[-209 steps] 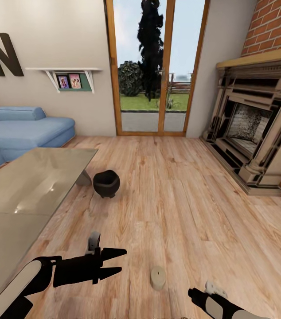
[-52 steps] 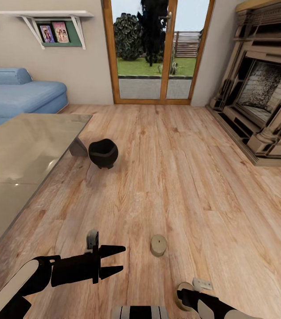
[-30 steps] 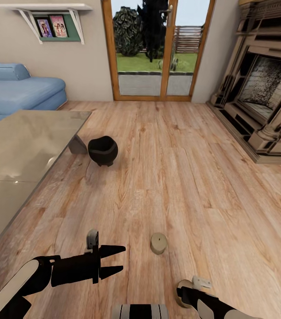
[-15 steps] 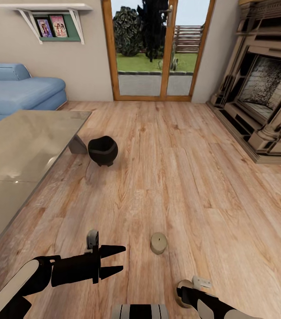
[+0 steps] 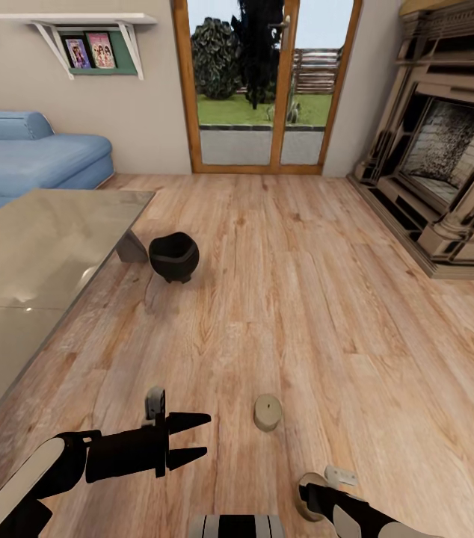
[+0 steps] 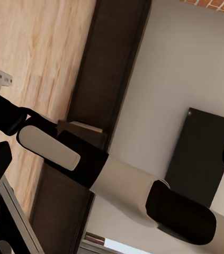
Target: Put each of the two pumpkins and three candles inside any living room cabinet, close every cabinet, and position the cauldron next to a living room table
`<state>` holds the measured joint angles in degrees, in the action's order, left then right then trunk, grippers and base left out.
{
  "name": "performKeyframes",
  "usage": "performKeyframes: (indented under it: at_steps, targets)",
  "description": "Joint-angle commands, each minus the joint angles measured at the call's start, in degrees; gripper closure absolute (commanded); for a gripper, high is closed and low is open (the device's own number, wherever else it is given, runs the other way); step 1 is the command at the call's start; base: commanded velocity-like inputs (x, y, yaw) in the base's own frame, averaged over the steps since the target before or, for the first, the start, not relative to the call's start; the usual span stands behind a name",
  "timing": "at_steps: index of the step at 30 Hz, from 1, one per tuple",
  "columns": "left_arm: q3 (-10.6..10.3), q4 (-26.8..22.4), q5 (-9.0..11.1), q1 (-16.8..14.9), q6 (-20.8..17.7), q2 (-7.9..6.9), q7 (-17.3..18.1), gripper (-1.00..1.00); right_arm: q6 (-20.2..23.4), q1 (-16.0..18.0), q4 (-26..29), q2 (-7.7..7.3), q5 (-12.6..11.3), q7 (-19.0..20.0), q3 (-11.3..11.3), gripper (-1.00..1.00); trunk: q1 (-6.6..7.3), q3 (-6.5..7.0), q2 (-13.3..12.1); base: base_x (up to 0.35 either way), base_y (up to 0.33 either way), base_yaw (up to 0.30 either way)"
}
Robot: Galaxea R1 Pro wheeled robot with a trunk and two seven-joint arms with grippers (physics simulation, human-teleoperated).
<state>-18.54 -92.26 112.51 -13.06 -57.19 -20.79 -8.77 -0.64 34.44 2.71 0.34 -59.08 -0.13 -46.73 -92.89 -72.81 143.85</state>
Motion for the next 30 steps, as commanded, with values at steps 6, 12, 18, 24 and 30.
performKeyframes:
  at_steps: [6,12,18,24,30]
  targets:
    - [0.0,-0.02,0.63,-0.04,-0.03,-0.04,-0.54,-1.0,-0.06,0.02,-0.01,0.01,-0.68,0.04,-0.63,1.0,0.01,-0.04,0.01,0.0,0.0,0.0]
    - [0.0,-0.02,0.65,-0.04,-0.03,-0.04,-0.54,-1.0,-0.06,0.02,0.01,0.01,-0.68,0.04,-0.64,1.0,0.01,-0.04,0.01,0.0,0.0,0.0]
    - [0.0,-0.02,0.64,-0.04,-0.03,-0.01,-0.54,-1.0,-0.06,0.02,0.0,0.01,-0.68,0.04,-0.64,1.0,0.08,0.62,-0.03,0.0,0.0,0.0]
    - [-0.03,-0.02,0.62,-0.04,-0.03,-0.02,-0.54,-1.0,-0.06,0.02,-0.01,0.01,-0.68,0.04,-0.63,1.0,0.24,1.95,-0.11,0.0,0.0,0.0]
    - [-0.09,-0.02,0.62,-0.04,-0.03,0.03,-0.54,-1.0,-0.08,0.02,-0.02,-0.05,-0.68,0.04,-0.56,1.0,0.39,3.28,-0.19,0.0,0.0,0.0]
